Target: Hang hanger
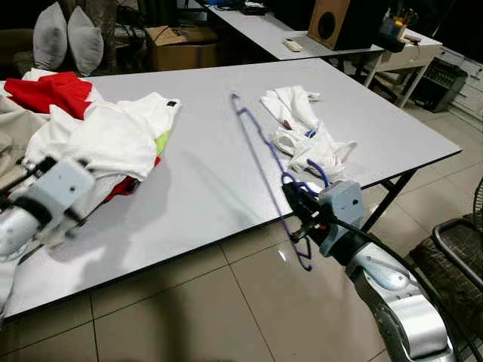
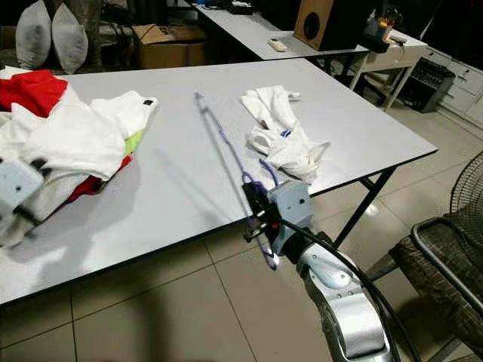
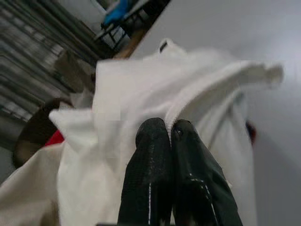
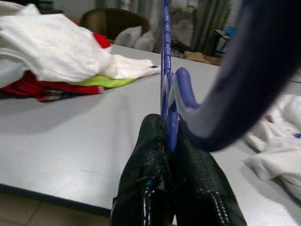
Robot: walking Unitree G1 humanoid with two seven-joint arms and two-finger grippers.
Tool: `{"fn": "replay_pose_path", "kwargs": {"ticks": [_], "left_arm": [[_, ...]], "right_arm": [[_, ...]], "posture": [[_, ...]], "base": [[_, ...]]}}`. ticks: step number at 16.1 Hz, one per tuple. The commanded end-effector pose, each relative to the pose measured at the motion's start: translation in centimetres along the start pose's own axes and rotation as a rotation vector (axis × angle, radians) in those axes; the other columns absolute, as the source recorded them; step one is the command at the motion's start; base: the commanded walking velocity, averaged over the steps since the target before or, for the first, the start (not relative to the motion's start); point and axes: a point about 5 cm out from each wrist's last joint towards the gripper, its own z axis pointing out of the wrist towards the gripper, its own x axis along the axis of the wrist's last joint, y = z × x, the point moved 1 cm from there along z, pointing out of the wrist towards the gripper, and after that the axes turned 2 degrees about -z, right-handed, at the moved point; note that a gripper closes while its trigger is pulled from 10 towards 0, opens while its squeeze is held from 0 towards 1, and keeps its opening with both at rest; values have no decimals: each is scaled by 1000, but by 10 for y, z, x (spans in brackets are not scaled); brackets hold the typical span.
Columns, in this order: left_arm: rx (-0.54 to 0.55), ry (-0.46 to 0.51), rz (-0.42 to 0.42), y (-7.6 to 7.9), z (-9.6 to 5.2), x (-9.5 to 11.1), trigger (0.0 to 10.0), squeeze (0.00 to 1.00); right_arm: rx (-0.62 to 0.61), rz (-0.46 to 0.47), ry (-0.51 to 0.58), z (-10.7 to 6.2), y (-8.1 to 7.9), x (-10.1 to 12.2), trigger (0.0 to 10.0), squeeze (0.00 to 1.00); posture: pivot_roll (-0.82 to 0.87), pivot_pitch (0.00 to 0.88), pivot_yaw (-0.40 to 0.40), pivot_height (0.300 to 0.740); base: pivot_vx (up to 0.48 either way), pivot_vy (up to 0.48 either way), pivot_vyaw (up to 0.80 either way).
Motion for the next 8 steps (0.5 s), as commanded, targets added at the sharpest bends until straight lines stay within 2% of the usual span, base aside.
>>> {"fn": "replay_pose_path", "kwargs": {"ticks": [1,2,5,6,8], "left_arm": [[-17,43,-31,2,4,11,0,0],[-14,110,-74,1,14,29,0,0],[-9,232,-93,-9,33,65,0,0],[-6,268,-86,-15,38,78,0,0],[-40,308,-62,-18,41,92,0,0]], "right_arm": [[62,7,-7,-2,-1,2,10000,0],[199,-1,-35,-7,-9,3,10000,0],[355,-15,-79,-13,-14,4,10000,0],[387,-16,-88,-13,-16,4,10000,0],[394,-1,-97,-11,-17,4,10000,0]], "posture": [[-97,0,-95,740],[-96,0,-96,740],[-96,0,-93,740],[-98,0,-87,740],[-102,0,-76,740]], "base": [[0,0,0],[0,0,0],[0,0,0],[0,0,0],[0,0,0]]}}
